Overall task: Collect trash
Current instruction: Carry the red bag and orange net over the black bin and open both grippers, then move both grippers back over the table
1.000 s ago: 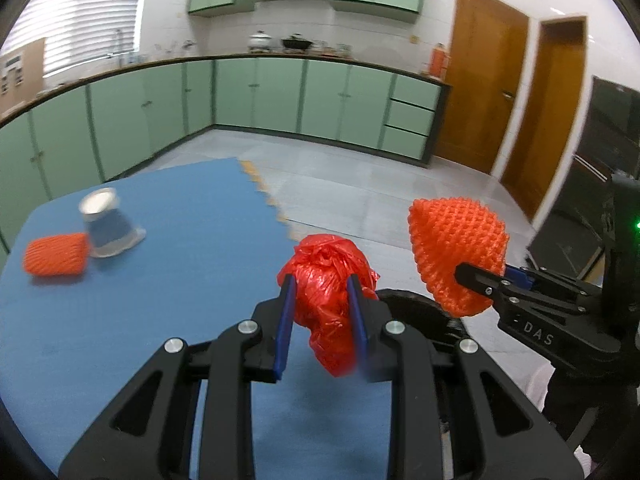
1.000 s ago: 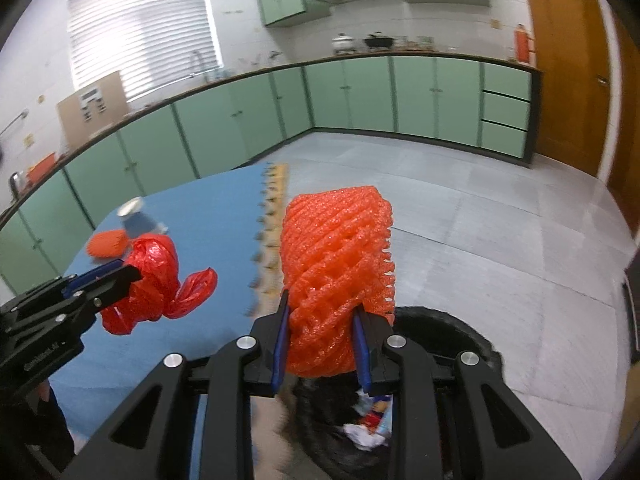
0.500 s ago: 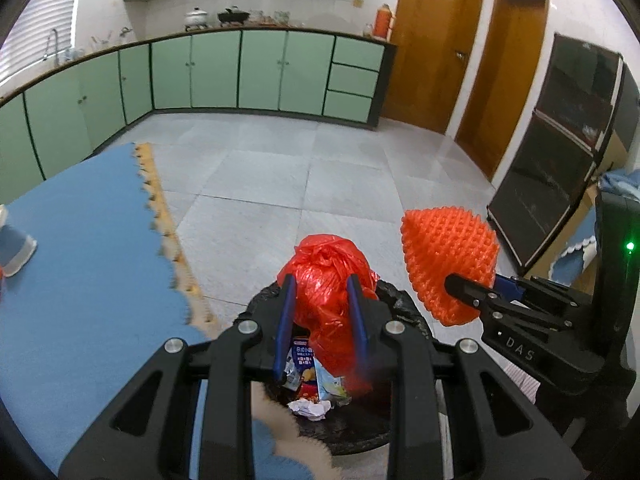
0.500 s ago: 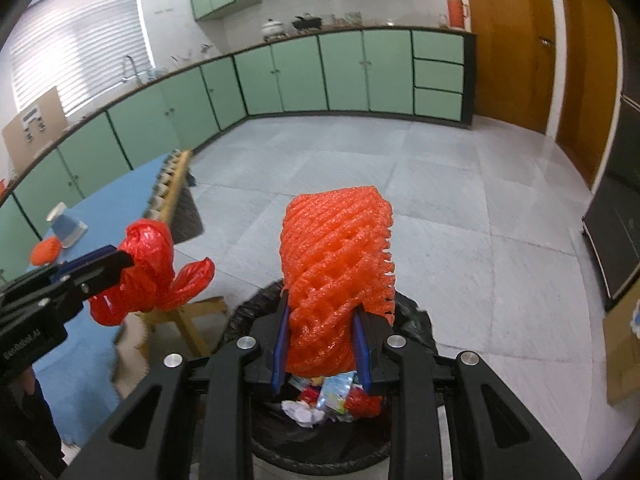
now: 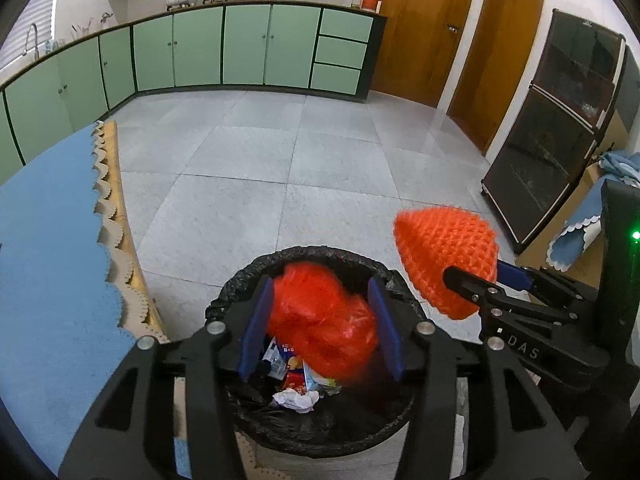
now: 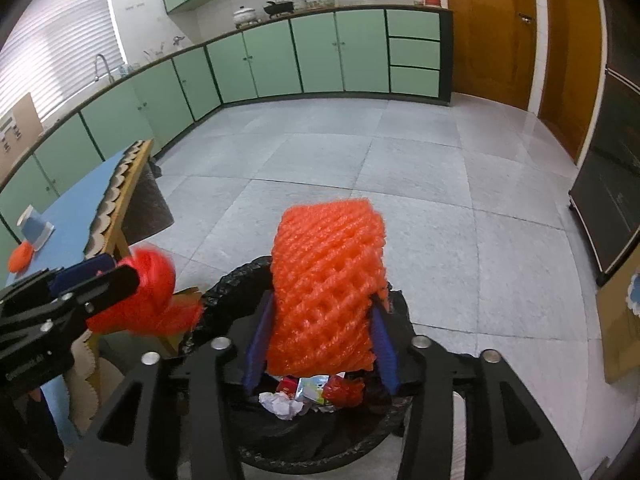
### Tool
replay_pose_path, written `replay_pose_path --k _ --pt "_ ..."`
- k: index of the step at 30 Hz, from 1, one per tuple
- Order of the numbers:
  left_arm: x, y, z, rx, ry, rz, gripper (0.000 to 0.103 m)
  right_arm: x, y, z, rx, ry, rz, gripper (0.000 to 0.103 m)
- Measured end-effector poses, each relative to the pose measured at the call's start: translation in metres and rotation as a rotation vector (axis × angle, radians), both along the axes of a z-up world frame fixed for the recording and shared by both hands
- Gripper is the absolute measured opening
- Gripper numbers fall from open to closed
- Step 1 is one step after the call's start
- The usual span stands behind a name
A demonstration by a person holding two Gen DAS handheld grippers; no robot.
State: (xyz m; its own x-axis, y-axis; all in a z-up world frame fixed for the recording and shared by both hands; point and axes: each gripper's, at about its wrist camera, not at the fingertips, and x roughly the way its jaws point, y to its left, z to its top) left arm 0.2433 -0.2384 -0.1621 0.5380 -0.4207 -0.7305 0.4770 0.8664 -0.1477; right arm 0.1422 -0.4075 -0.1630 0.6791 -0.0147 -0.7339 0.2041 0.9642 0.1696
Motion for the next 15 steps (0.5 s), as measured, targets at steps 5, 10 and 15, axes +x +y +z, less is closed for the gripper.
replay_pose_path --k 5,10,15 --pt "0.0 0.007 0.008 -0.03 -0.012 0.011 0.053 -0.004 -0.012 0.003 0.03 -0.017 -0.027 0.06" --pt "-0.005 0.015 0.021 -0.047 -0.049 0.031 0.054 -0.006 -0.01 0.016 0.034 -0.047 -0.031 0.061" --pt "-0.014 0.029 0.037 -0.065 -0.089 0.056 0.058 -0.009 0.006 0.044 0.011 -0.105 -0.002 0.066"
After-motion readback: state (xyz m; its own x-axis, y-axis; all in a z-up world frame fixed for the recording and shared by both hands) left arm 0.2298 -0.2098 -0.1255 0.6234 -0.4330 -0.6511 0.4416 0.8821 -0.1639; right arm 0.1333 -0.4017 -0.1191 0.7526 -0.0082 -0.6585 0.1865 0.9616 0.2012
